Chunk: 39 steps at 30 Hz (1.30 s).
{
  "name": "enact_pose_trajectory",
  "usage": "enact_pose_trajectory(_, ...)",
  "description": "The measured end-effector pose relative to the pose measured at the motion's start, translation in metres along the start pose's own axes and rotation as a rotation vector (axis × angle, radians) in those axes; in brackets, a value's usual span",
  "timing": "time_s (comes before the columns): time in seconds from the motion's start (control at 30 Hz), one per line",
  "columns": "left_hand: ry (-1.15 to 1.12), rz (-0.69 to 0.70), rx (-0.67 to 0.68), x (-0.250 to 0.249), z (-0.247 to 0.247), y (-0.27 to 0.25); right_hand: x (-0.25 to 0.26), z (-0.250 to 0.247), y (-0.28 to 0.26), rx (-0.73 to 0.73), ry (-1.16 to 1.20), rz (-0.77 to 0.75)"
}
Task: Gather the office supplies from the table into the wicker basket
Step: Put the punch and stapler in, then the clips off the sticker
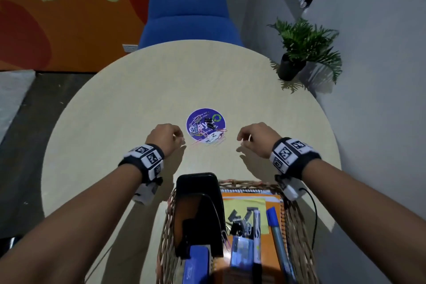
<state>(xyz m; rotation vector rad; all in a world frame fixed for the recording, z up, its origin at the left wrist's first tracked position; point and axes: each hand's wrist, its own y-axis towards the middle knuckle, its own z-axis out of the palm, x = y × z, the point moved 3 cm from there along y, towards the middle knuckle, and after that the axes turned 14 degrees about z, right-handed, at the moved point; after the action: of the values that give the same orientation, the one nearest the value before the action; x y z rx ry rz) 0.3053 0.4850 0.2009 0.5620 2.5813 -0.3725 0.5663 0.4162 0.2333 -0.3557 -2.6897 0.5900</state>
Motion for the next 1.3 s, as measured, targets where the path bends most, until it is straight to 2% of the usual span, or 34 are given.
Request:
enact_pose_trajectory(0.17, -0.177, -0.053, -0.107, 0.005, 0.024, 0.029, 0.008, 0.019, 0.066, 0.009, 0.086, 0.127)
enact_pose_trajectory(0.33, -0.201, -0.039, -0.132, 0.004, 0.039, 0.037, 0.009, 0.032, 0.095, 0.032, 0.095, 0.148)
enact_pose_trajectory(0.6, -0.150, -0.046, -0.104, 0.011, 0.041, 0.039, 0.022, 0.037, 0.107, 0.029, -0.009, 0.106)
enact_pose_trajectory(0.8, -0.193, -0.079, -0.065, 0.019, 0.026, 0.019, 0.024, 0.038, 0.106, 0.059, 0.017, 0.183)
enact_pose_trajectory(0.9, -0.267, -0.094, -0.104, 0.016, 0.004, 0.006, 0.027, 0.034, 0.097, 0.063, 0.014, 0.196)
enact_pose_trajectory(0.97, -0.300, -0.037, -0.121, 0.005, -0.012, -0.004, 0.027, 0.028, 0.090, 0.050, 0.035, 0.181)
enact_pose_trajectory(1.1, -0.340, 0.151, -0.004, -0.043, -0.035, -0.028, 0.022, 0.000, 0.072, -0.024, 0.147, 0.106)
enact_pose_trajectory(1.2, -0.379, 0.247, 0.031, -0.081, -0.046, -0.051, 0.018, -0.023, 0.049, -0.023, 0.208, -0.001)
enact_pose_trajectory(1.3, -0.370, 0.358, 0.055, -0.111, -0.051, -0.078, 0.007, -0.034, 0.018, -0.016, 0.238, -0.047)
